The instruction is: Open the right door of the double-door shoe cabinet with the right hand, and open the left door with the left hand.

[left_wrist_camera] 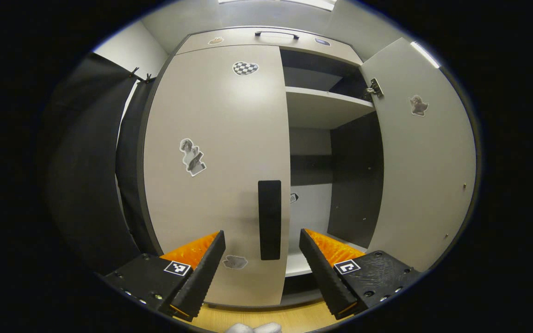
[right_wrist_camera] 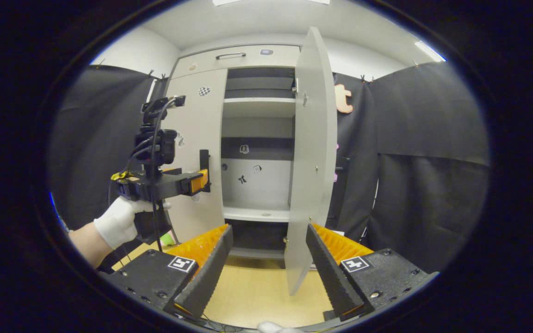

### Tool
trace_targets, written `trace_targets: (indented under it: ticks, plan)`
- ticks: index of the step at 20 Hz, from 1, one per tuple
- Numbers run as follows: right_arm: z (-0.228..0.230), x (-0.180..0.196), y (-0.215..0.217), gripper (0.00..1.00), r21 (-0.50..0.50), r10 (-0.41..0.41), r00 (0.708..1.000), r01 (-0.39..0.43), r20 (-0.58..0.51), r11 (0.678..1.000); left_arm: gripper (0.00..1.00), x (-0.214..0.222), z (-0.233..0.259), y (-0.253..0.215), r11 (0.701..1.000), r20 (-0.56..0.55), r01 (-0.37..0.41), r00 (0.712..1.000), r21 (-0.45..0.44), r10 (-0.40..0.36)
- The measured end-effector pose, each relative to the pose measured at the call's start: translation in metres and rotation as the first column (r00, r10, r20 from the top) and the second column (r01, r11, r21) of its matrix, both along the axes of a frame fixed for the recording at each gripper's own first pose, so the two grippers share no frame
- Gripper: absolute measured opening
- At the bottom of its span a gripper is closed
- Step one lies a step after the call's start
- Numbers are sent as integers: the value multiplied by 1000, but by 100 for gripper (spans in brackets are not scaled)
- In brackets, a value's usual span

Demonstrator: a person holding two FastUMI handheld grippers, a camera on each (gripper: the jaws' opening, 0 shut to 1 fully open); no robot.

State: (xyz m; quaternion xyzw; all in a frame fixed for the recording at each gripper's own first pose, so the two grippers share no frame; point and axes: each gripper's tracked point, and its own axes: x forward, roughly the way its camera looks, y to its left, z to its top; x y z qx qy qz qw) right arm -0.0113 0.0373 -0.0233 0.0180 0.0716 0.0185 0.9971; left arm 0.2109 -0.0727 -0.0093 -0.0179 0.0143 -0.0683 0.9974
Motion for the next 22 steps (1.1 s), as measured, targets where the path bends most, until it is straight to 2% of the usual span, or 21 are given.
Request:
trace_targets:
  ticks: [8, 12, 14, 15, 16, 17, 19, 20, 22]
  plan:
    - [-12, 13, 2, 99, -11, -2, 999, 1, -38, 1000, 96, 33, 5, -13, 1000, 16, -6, 1000, 12, 6]
    - [-13, 15, 0, 99, -2, -13, 999, 13, -50, 1000, 96, 49, -2, -12, 1000, -11, -23, 1000, 0, 23]
    - [-11, 16, -4, 99, -3, -23, 998, 23, -51, 1000, 93, 56, -9, -9, 999, -34, -38, 999, -1, 38]
    - [-11, 16, -5, 99, -4, -26, 998, 26, -51, 1000, 85, 61, -10, -9, 999, -38, -37, 999, -1, 37]
    - [-10, 17, -6, 99, -4, -29, 998, 29, -48, 1000, 82, 64, -11, -6, 999, -39, -49, 998, 4, 49]
    - [-9, 18, -8, 99, -5, -30, 998, 30, -49, 1000, 73, 63, -10, -6, 999, -34, -47, 998, 2, 47]
    - [-10, 19, -11, 99, -9, -37, 998, 37, -54, 999, 63, 63, -10, -7, 999, -31, -39, 999, -2, 39]
    - [-10, 18, -12, 99, -6, -36, 998, 36, -56, 999, 64, 63, -9, -13, 1000, -29, -17, 999, -13, 16]
    - [-9, 20, -12, 99, -4, -34, 998, 34, -56, 999, 38, 59, -10, -18, 1000, -34, -12, 999, -14, 12]
